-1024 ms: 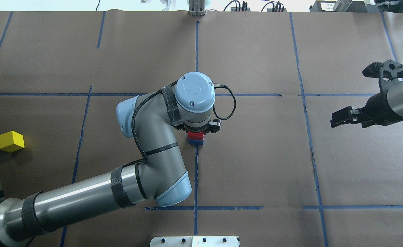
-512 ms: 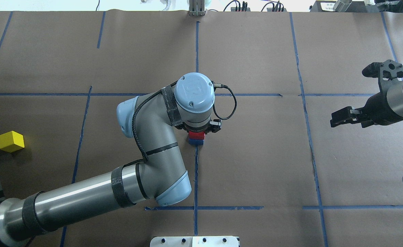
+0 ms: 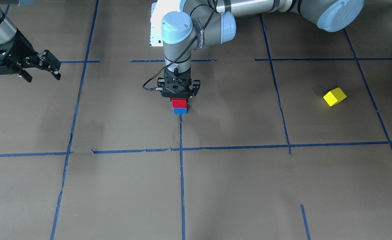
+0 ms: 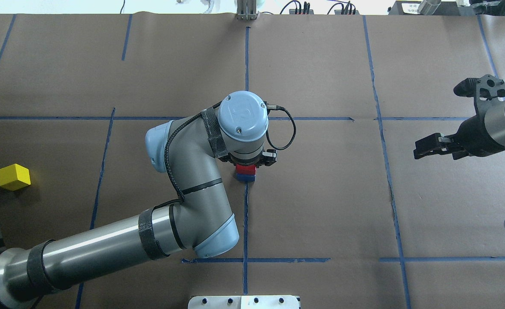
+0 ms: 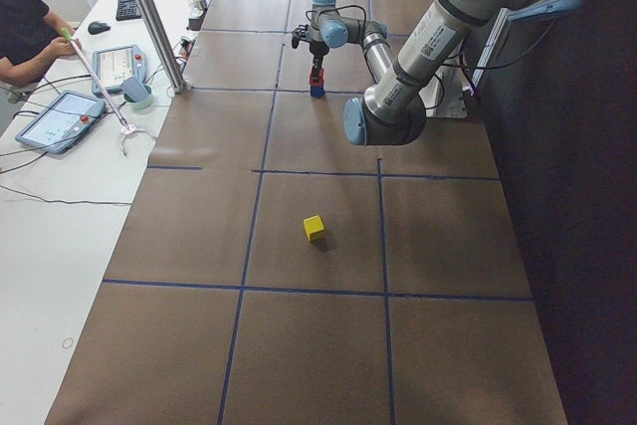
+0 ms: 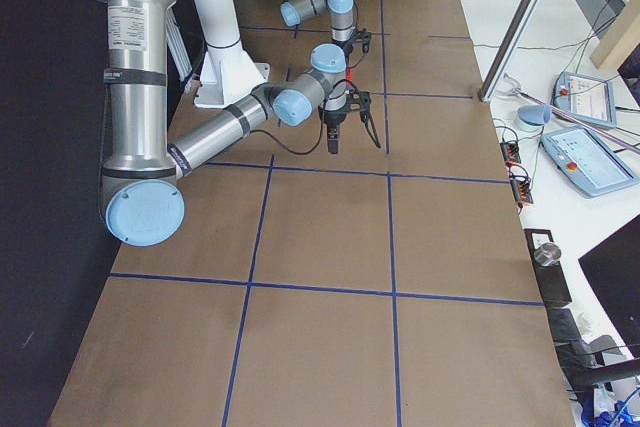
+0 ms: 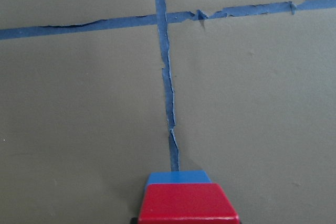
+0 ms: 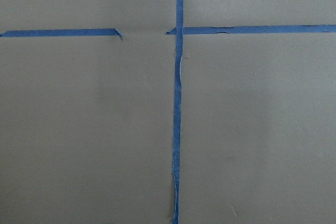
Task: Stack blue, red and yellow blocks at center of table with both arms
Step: 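Lower the red cube onto the blue cube and open the left gripper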
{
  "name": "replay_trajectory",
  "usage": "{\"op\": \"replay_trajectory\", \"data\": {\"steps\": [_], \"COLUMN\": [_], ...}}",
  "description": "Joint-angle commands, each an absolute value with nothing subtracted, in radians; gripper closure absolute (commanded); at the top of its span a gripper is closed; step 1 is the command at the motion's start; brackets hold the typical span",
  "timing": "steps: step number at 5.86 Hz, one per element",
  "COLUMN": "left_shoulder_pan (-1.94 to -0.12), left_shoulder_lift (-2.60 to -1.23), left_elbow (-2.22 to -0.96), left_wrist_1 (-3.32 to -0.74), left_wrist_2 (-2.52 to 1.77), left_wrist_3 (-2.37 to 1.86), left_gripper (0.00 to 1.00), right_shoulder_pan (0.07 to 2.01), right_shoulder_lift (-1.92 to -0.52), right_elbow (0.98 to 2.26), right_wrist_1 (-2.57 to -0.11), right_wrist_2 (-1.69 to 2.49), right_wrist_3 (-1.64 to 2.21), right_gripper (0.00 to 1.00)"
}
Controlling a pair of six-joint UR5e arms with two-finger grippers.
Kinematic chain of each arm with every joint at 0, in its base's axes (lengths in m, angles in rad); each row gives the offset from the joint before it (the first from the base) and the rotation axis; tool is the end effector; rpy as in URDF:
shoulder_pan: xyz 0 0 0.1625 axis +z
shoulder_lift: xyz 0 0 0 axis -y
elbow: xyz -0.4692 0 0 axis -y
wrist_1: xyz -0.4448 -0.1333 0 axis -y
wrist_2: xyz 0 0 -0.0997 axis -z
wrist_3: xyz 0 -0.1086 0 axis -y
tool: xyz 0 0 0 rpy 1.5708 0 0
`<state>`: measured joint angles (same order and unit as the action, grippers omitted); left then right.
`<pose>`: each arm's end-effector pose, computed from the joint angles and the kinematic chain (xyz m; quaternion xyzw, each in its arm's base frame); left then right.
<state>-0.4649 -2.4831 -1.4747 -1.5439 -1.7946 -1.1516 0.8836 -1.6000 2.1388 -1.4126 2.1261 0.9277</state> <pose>0.6851 -0.4658 0.1294 0.0703 0.3895 0.0220 0.9181 -0.2608 -0.4377 0.4100 0.0409 -0.4154 0.0155 0.9086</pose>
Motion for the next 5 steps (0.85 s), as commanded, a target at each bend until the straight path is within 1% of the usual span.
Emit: {"op": "replay_trajectory", "data": {"steps": [1,2,3,4,5], "left_shoulder_pan": [-0.463,-0.465,-0.465,-0.465,-0.465], "left_shoulder_lift": [-2.482,-2.482,-2.482,-2.482,-2.482], "left_elbow": [-1.476,-1.476,-1.476,-1.479,-1.486], "left_wrist_1": [-1.543,-1.545,-1.545,-1.543,-1.543], "left_wrist_2": [-1.795,-1.795,-1.796,-1.796,-1.795], "left_wrist_3": [-1.154,-1.155,-1.154,-1.154,-1.154], "left_gripper": [0.68,0.60,0.37,0.00,0.00], "right_shoulder_pan": [0.884,0.884,0.884,0.884,0.885], "right_shoulder_lift": [-1.600,-1.600,-1.600,-1.600,-1.600], "right_elbow": [2.140,2.140,2.141,2.141,2.143], "right_wrist_1": [-1.411,-1.411,-1.411,-1.411,-1.411], "right_wrist_2": [2.128,2.128,2.128,2.129,2.129], "right_wrist_3": [0.928,0.928,0.928,0.928,0.928], "right_gripper": [0.00,0.00,0.00,0.00,0.00]}}
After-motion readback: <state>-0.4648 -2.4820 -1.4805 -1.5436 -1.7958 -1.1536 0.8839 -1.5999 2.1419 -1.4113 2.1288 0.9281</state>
